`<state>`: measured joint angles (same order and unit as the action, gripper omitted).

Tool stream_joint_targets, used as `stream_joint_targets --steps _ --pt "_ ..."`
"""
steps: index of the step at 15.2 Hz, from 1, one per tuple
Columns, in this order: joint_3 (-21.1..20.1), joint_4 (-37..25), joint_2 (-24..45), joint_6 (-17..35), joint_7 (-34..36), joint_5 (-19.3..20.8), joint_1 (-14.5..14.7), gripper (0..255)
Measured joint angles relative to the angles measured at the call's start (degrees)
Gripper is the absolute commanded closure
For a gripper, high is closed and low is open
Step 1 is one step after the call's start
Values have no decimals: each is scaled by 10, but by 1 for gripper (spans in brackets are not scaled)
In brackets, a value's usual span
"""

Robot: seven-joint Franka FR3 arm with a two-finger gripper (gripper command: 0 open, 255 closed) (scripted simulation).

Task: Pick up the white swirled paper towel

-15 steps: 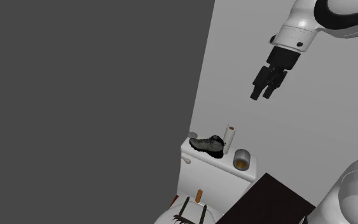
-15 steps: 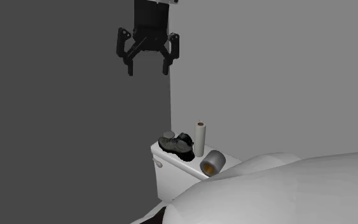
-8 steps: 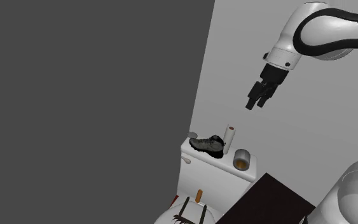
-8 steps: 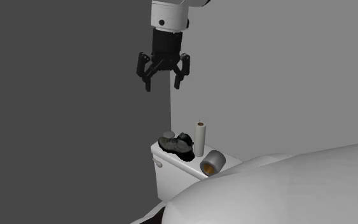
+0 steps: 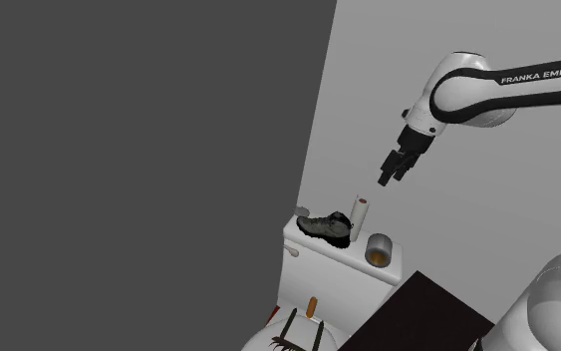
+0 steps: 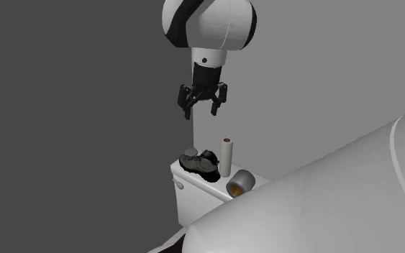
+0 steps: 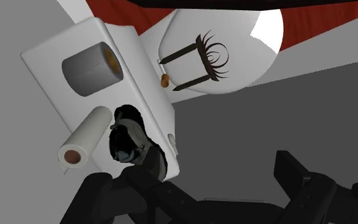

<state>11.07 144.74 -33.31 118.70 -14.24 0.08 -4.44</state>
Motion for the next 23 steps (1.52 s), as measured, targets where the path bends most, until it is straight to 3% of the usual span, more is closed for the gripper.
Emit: stream_joint_targets --steps 6,11,17,23 --pt "53 -1 97 106 -71 -1 -3 0" --pt "103 -26 204 191 -152 -35 4 0" --pt "139 -85 340 261 -271 -133 11 0" --pt "125 -177 483 294 -404 -259 -29 0"
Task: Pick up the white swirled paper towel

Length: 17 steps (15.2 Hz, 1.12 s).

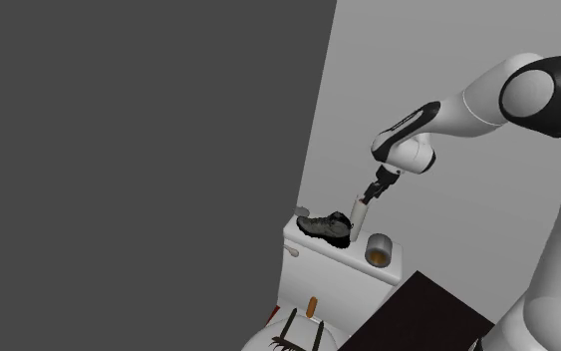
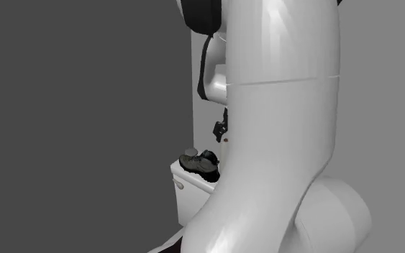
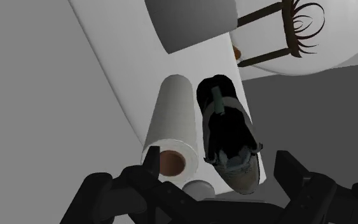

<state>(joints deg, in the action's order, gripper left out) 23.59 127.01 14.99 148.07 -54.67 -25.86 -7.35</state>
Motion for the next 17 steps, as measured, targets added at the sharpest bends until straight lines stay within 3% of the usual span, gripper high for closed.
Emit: stream_joint_targets --steps 4,12,13,17 --pt "-23 -70 80 3 -59 -52 -42 0" --pt "-54 -87 136 38 -100 -98 -68 0" --pt "-56 -87 138 40 -102 -101 -69 255" --pt "-58 -88 140 42 -105 -103 -71 255"
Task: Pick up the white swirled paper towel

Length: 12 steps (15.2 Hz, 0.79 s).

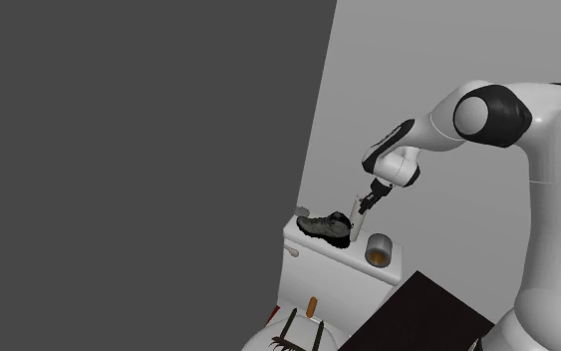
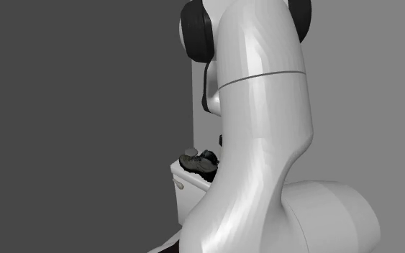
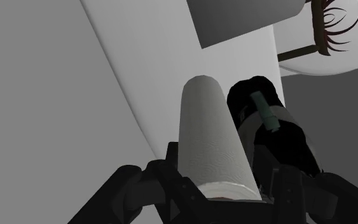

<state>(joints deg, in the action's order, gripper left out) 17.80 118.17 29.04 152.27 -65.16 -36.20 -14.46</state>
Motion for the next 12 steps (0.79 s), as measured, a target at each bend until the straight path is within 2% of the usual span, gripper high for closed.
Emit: stream_joint_targets --steps 6,12 --pt "0 0 0 0 0 0 0 255" --pt "20 2 -29 -26 26 28 15 255"
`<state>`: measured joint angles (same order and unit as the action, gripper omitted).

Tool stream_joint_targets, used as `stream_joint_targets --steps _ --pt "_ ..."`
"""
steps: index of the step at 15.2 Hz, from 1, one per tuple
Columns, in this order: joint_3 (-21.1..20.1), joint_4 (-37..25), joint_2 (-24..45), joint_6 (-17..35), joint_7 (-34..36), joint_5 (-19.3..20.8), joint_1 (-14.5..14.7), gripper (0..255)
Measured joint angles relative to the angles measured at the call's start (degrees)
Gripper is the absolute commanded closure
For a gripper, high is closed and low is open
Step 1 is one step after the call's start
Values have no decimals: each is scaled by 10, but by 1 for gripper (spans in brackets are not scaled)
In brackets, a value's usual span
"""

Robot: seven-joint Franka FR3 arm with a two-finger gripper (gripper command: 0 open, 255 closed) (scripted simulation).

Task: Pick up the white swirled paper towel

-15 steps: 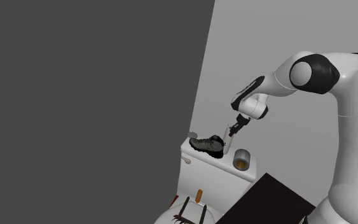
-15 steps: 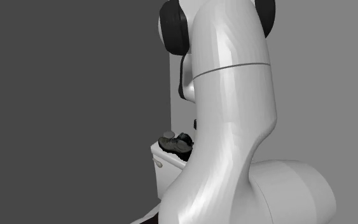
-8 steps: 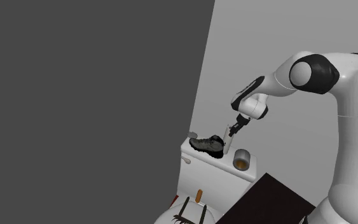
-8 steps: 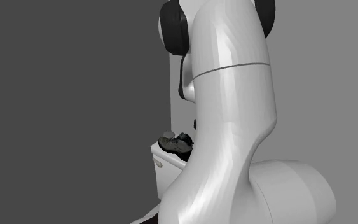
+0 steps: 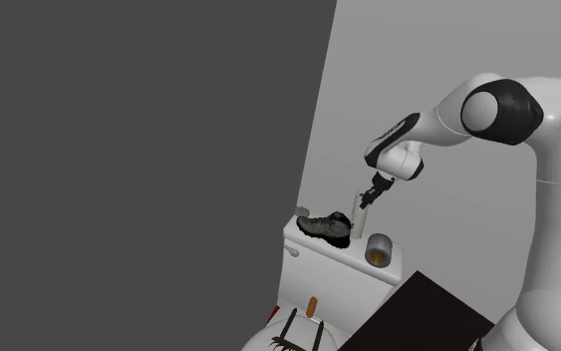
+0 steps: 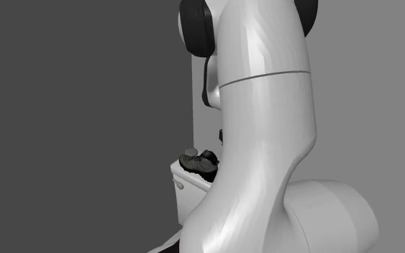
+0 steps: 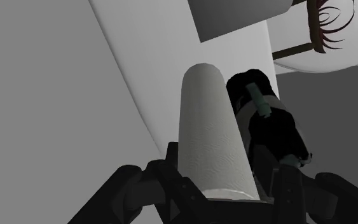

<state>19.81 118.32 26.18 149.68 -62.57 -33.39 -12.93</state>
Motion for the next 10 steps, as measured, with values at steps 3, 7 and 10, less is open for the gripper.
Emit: stream_joint_targets --steps 3,7,10 --pt "11 4 -19 -13 12 15 8 255" --pt "25 8 -45 -33 31 38 18 255" --pt "33 6 -58 -46 44 53 24 255"
